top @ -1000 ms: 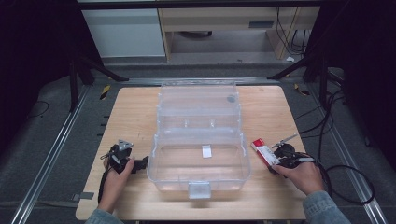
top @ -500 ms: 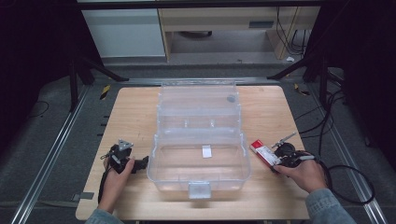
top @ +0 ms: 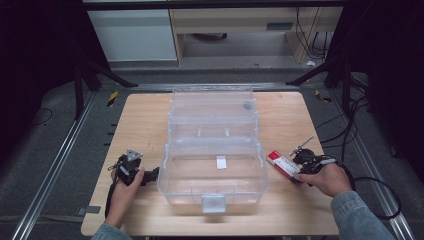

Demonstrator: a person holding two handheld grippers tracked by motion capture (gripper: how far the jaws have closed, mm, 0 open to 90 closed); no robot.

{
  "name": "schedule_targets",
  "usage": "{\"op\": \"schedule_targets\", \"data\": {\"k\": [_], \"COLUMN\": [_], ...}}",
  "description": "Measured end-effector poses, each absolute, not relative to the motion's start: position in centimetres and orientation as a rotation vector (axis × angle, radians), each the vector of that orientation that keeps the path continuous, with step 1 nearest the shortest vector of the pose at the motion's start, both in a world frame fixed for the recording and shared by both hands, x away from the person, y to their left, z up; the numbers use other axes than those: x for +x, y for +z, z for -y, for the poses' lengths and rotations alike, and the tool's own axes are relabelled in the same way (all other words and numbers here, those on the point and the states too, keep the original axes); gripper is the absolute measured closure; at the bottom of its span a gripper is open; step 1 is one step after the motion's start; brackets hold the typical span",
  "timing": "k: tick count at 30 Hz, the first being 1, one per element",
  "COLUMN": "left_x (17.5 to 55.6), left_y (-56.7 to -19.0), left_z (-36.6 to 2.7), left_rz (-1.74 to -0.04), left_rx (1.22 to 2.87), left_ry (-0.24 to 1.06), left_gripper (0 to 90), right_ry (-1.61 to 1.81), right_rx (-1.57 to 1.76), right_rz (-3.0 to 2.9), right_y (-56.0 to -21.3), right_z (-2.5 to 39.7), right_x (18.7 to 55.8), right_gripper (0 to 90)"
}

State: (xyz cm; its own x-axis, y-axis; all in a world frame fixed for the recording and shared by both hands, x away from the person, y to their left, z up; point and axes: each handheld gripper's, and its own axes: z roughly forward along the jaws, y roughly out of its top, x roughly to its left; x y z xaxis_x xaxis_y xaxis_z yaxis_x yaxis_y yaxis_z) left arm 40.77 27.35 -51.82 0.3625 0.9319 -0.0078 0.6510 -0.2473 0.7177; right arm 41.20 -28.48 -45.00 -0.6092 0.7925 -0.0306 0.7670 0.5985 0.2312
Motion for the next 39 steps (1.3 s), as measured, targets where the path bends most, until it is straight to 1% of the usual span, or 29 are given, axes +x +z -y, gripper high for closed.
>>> {"op": "schedule_targets", "data": {"k": [7,13,18,19,22,23,26,27,30,34,39], "left_x": [40.8,40.8,40.8,40.8,40.8,40.8,40.8,40.8,40.8,40.8,40.8], "left_y": [-51.8,-51.8,-51.8,-51.8,-51.8,-51.8,-51.8,-51.8,-51.8,-51.8,-51.8], "left_z": [-27.3,-27.4,-27.3,-27.3,-27.3,-27.3,-27.3,-27.3,-27.3,-27.3,-27.3], "left_rz": [-1.367,-1.365,-1.368,-1.368,-1.368,-1.368,-1.368,-1.368,-1.368,-1.368,-1.366], "left_rx": [1.993,1.994,1.992,1.992,1.992,1.992,1.992,1.992,1.992,1.992,1.994], "left_ry": [0.57,0.571,0.57,0.57,0.57,0.57,0.57,0.57,0.57,0.57,0.57], "left_gripper": [0.0,0.0,0.0,0.0,0.0,0.0,0.0,0.0,0.0,0.0,0.0], "right_ry": [0.364,0.407,0.455,0.455,0.49,0.49,0.552,0.552,0.593,0.614,0.64], "right_rx": [1.323,1.312,1.287,1.287,1.265,1.265,1.234,1.234,1.191,1.144,1.061], "right_rz": [-2.671,-2.648,-2.627,-2.627,-2.61,-2.61,-2.581,-2.581,-2.564,-2.562,-2.57], "right_y": [-43.7,-41.8,-39.4,-39.4,-37.6,-37.6,-35.6,-35.6,-33.7,-32.5,-30.9], "right_z": [29.3,30.3,31.2,31.2,31.6,31.6,31.9,31.9,31.7,31.2,29.6], "right_x": [41.0,40.9,41.1,41.1,41.4,41.4,41.7,41.7,41.7,41.7,41.8], "right_gripper": [51.6,51.5,51.5,51.5,51.5,51.5,51.5,51.5,51.5,51.5,51.5]}}
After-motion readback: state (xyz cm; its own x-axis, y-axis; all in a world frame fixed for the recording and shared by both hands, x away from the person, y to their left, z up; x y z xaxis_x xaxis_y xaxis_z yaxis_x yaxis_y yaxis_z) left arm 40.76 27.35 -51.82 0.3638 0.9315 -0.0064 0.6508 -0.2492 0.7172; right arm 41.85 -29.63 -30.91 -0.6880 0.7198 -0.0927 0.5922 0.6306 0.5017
